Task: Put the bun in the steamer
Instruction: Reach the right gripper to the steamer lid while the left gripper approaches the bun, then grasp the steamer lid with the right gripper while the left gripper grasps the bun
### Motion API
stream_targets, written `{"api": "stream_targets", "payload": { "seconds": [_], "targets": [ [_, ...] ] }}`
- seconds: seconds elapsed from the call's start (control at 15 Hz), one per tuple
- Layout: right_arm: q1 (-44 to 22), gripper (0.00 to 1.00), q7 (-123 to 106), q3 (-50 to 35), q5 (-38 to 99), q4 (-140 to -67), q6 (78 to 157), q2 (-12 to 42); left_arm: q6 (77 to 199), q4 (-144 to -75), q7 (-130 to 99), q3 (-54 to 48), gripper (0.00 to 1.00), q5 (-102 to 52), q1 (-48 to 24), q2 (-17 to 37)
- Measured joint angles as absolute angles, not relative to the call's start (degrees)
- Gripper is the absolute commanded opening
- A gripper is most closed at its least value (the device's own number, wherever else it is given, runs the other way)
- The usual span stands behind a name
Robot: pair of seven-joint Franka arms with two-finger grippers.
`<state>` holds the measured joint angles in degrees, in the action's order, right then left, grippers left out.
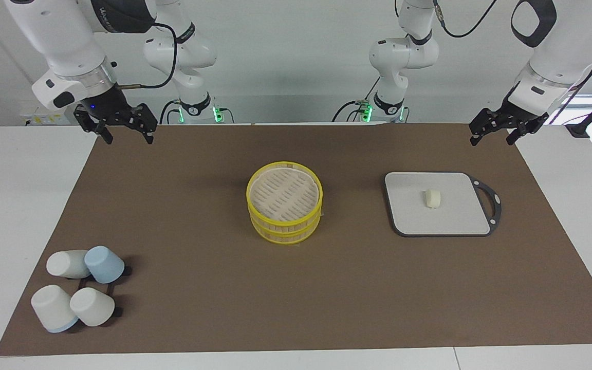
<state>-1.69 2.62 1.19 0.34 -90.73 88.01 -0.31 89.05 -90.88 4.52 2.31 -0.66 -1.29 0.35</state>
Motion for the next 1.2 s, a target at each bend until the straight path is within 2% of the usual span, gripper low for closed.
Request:
{"api": "stream_targets", "payload": {
  "seconds": [0.47, 0.67, 0.87, 1.0, 1.2],
  "targets": [
    [-3.06, 1.00, 2.58, 0.95, 2.43, -90.74, 89.27, 0.07, 89.05, -90.91, 4.51, 2.31, 1.00, -0.66, -1.29, 0.35],
    [-12.47, 1.00, 9.80, 0.54, 3.26, -87.69, 88.42, 3.84, 89.05, -90.92, 4.51, 2.28, 1.00, -0.66, -1.30, 0.35],
    [-24.28, 1.00, 22.74, 0.39, 2.85, -77.52, 87.99, 14.61, 90.61, -92.63, 4.51, 2.25, 1.00, -0.66, -1.31, -0.21],
    [-30.18, 1.00, 29.50, 0.52, 2.39, -72.67, 90.63, 21.47, 96.82, -99.73, 4.52, 2.21, 1.00, -0.65, -1.32, -2.53],
    [-35.67, 1.00, 35.22, 0.62, 1.96, -70.34, 97.26, 27.87, 112.02, -117.04, 4.83, 2.11, 1.00, -0.64, -1.34, -6.34]
  ]
}}
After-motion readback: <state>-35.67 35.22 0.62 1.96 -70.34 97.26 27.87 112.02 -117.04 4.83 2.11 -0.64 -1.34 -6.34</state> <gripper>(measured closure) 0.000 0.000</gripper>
